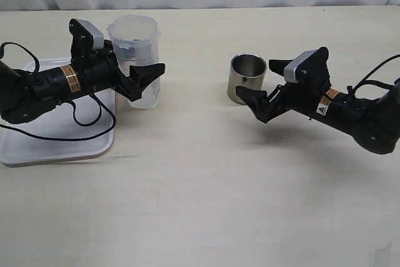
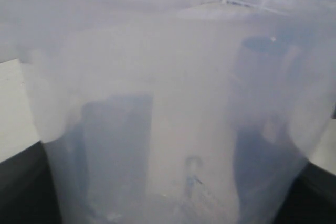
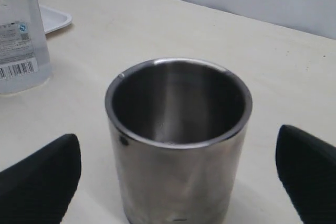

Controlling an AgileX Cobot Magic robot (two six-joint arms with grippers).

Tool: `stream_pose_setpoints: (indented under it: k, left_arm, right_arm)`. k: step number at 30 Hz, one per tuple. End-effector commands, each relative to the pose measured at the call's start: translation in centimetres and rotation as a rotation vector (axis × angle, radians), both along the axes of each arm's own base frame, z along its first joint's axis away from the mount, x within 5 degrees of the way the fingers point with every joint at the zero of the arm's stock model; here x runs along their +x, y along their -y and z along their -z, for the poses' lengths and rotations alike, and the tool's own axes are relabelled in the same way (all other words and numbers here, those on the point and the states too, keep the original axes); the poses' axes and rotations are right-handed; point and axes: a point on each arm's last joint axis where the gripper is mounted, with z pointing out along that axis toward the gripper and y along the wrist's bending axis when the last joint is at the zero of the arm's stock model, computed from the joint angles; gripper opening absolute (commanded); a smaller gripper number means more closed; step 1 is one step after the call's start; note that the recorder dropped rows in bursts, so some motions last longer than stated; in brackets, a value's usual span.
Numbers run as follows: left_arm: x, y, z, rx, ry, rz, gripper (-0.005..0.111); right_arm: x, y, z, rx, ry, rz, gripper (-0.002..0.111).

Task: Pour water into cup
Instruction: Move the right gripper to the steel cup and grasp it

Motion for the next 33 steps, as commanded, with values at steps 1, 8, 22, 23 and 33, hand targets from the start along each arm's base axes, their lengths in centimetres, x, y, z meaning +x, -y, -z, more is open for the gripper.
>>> stream_pose_setpoints:
  k: [1, 8, 22, 23, 33]
  left_arm:
    - [-0.2, 0.2, 0.3, 0.018, -0.025, 0.011, 0.0]
    - [-0.2, 0.2, 0.3, 0.018, -0.025, 0.011, 0.0]
    - [-0.2, 0.2, 0.3, 0.018, -0.025, 0.011, 0.0]
    - [-0.2, 0.2, 0.3, 0.018, -0.025, 0.011, 0.0]
    - [-0.2, 0.3, 0.2, 0.013, -0.022, 0.013, 0.0]
  right_arm:
    - [1.0, -0.1, 0.6, 0.034, 0.011, -0.006, 0.094]
    - [2.3, -0.5, 1.6, 0.087, 0.036, -0.052, 0.094]
    - [4.1, -2.3, 2.8, 0.081, 0.055, -0.095, 0.094]
    - [4.2, -2.4, 2.7, 0.081, 0.057, -0.095, 0.094]
    - [4.2, -2.3, 2.8, 0.068, 0.046, -0.091, 0.093]
